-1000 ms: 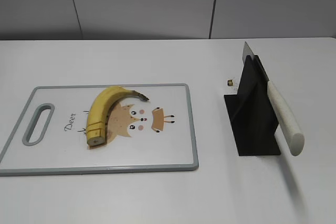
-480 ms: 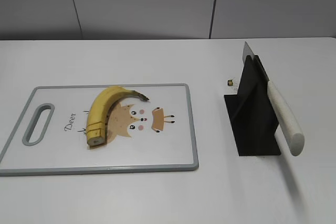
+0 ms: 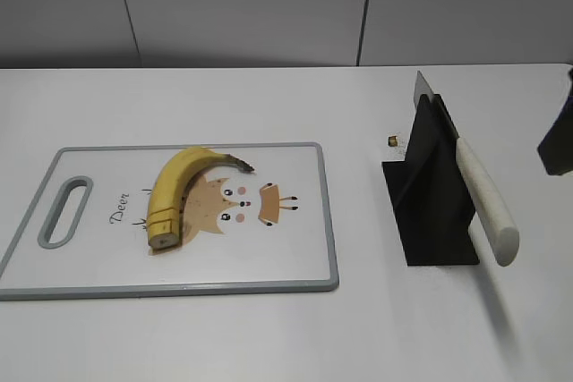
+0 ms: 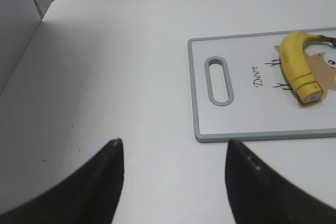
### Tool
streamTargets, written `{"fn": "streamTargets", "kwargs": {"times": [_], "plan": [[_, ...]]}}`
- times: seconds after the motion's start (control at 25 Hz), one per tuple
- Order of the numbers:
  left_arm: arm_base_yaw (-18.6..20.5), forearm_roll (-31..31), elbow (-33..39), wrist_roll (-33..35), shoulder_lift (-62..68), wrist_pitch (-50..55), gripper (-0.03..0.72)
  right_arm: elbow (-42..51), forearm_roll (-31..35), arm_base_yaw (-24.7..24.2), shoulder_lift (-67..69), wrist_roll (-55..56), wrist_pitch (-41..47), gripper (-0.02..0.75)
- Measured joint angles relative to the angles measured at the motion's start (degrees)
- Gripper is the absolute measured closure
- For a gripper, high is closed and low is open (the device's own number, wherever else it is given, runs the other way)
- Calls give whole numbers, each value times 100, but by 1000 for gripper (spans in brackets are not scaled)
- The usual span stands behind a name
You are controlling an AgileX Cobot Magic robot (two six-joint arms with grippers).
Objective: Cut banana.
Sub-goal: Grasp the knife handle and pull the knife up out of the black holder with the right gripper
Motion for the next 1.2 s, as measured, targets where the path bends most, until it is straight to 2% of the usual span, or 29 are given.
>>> {"fn": "streamTargets", "kwargs": {"times": [0.24,0.48,1.2], "plan": [[0,0,0,0,0,0,100,-49,14,0,765,12,-16,218],[0,0,0,0,0,0,100,-49,334,0,1349,18,-422,218],[0,0,0,0,0,0,100,-53,215,0,2788,31,-874,218]]}}
